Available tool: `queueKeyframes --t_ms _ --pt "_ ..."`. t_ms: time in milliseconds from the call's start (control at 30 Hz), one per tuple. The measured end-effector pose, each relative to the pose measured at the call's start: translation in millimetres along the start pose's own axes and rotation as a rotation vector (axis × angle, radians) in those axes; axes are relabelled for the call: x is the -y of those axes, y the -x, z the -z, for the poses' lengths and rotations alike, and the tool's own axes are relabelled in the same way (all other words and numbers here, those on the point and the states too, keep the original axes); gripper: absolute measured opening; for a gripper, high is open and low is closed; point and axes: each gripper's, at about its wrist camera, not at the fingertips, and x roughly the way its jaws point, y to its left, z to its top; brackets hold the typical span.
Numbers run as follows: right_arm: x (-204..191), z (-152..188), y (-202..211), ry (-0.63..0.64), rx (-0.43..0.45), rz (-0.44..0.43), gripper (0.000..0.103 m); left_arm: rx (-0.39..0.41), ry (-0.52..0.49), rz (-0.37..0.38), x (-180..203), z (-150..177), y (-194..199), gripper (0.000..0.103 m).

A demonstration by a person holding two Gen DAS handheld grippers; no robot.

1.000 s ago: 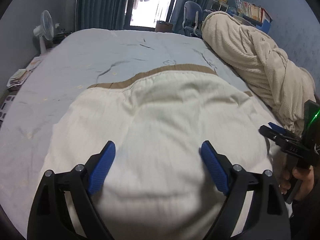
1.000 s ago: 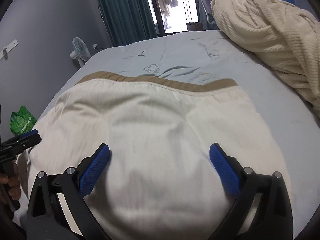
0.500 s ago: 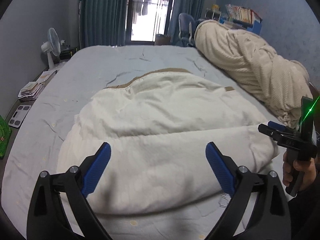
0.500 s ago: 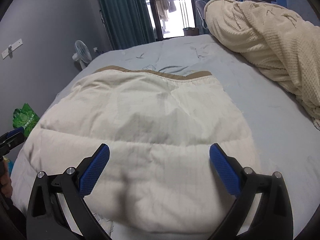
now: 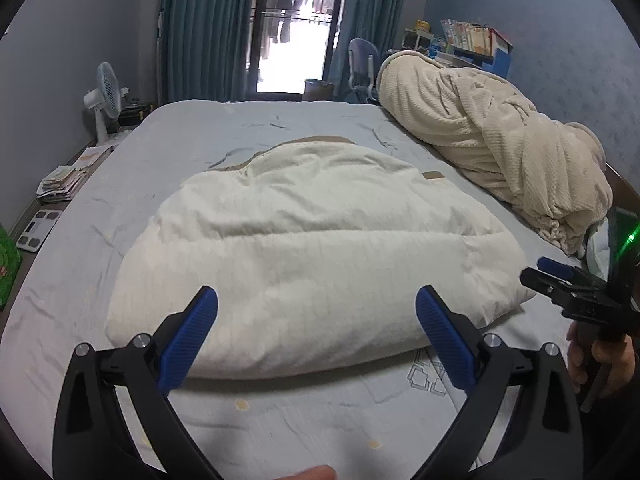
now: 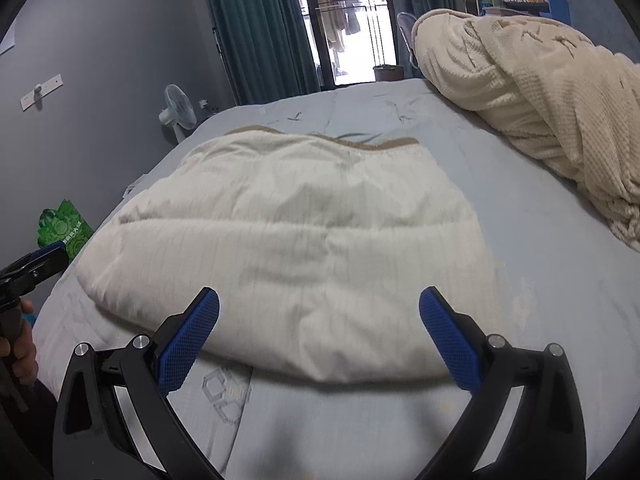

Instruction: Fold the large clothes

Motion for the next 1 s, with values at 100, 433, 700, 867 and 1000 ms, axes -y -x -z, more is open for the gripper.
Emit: queueKeyframes --t_ms 100,433,700,867,1000 --pt "-1 6 5 -0.020 -0.005 -0.008 0.096 0.000 0.004 0.028 4 10 5 0.095" --pt "-5 15 -2 -0.032 -0.049 0.006 0.096 -0.044 -0.059 -0.023 29 38 -2 0.095" --pt "-2 16 -5 -0.047 -0.057 0.020 0.096 -0.043 -0.061 -0.029 28 37 -2 0.095" --pt "-6 18 -11 -0.017 -0.084 0.027 0.096 -0.051 -0.047 -0.030 25 36 -3 0.095" --pt "-9 20 -15 -0.003 -0.109 0.032 0.096 -0.062 -0.044 -0.034 25 37 -4 0.095"
